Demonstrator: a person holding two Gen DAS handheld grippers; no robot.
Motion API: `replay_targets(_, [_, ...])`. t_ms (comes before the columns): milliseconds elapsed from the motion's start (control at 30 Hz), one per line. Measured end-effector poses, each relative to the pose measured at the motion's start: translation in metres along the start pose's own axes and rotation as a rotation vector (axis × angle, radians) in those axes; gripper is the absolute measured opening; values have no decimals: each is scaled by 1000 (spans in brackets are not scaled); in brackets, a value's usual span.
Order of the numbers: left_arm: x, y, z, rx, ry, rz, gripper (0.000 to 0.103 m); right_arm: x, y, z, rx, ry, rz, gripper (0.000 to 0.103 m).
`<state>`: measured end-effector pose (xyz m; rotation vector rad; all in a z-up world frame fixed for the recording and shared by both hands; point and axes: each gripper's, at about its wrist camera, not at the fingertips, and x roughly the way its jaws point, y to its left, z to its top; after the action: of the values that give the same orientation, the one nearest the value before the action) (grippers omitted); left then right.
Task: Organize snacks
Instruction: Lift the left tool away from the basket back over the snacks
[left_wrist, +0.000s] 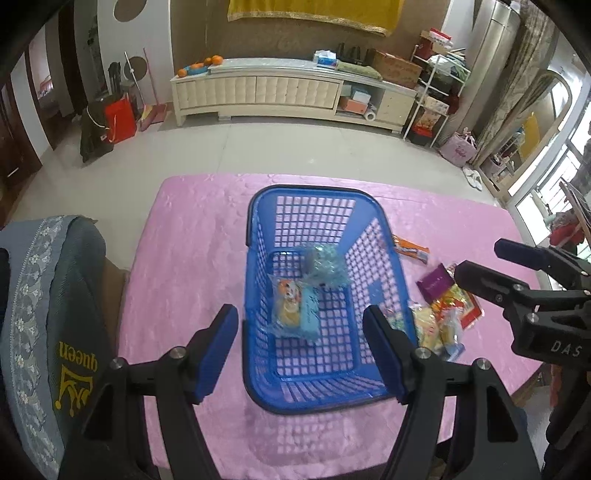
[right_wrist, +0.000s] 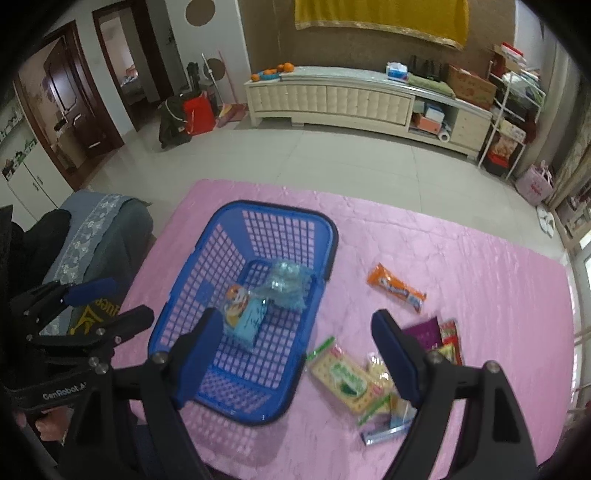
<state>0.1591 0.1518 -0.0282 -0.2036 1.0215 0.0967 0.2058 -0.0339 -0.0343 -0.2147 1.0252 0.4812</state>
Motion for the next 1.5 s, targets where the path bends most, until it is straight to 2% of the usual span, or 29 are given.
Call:
replay_targets(333, [-19, -45, -25, 44, 7, -11, 68, -31, -33, -38, 42, 7, 14, 86])
replay_targets(700, [-11, -119, -43, 131, 31, -40, 68, -54, -92, -80, 107, -5, 30, 86])
replay_targets(967, [25, -168, -58, 176, 93, -73, 68, -42, -152, -116, 196, 35, 42, 86])
replay_targets(1200, [72, -204, -73, 204, 174, -86, 68, -17, -185, -142, 228, 66, 28, 86])
replay_targets(1300, [94, -212, -82, 207, 202, -84, 68, 0, -197, -152, 234, 85, 34, 86])
replay_targets(1500, [121, -208, -105, 169, 184, -70, 68, 25, -205, -165, 185, 80, 51, 85])
